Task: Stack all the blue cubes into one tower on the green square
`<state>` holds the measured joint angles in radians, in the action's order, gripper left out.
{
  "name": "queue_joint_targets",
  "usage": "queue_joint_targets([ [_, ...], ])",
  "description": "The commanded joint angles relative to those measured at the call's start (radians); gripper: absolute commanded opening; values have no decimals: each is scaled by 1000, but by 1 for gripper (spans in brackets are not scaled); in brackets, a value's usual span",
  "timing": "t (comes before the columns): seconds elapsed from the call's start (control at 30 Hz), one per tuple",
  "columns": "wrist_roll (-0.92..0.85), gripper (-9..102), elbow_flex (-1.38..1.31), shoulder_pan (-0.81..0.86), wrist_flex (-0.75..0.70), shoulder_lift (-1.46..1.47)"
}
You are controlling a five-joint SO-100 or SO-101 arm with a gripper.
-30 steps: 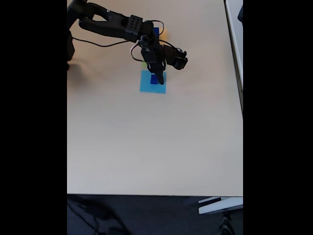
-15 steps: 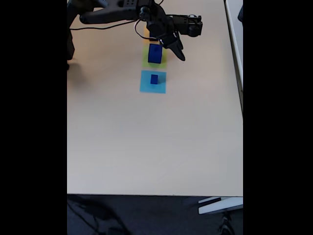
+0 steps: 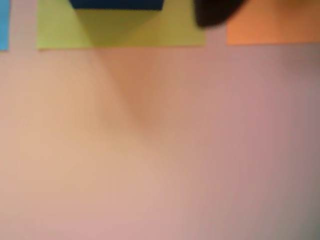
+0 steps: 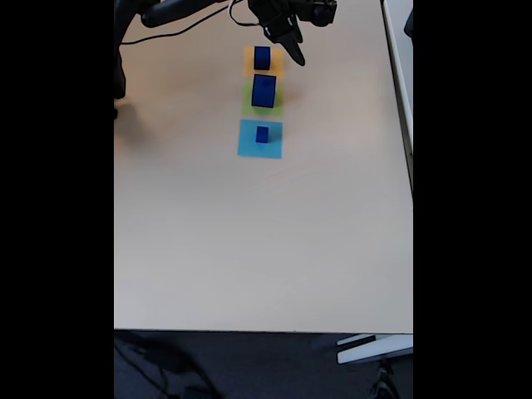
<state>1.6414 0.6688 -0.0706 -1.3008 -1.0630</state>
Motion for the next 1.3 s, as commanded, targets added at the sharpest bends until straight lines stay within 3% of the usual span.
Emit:
queue_joint_targets([
  [0.0,38,26,23,-18,-18,-115],
  [0.53,64,24,285,-49,-12,-221],
  [1.27,29,23,319,-38,17,-107],
])
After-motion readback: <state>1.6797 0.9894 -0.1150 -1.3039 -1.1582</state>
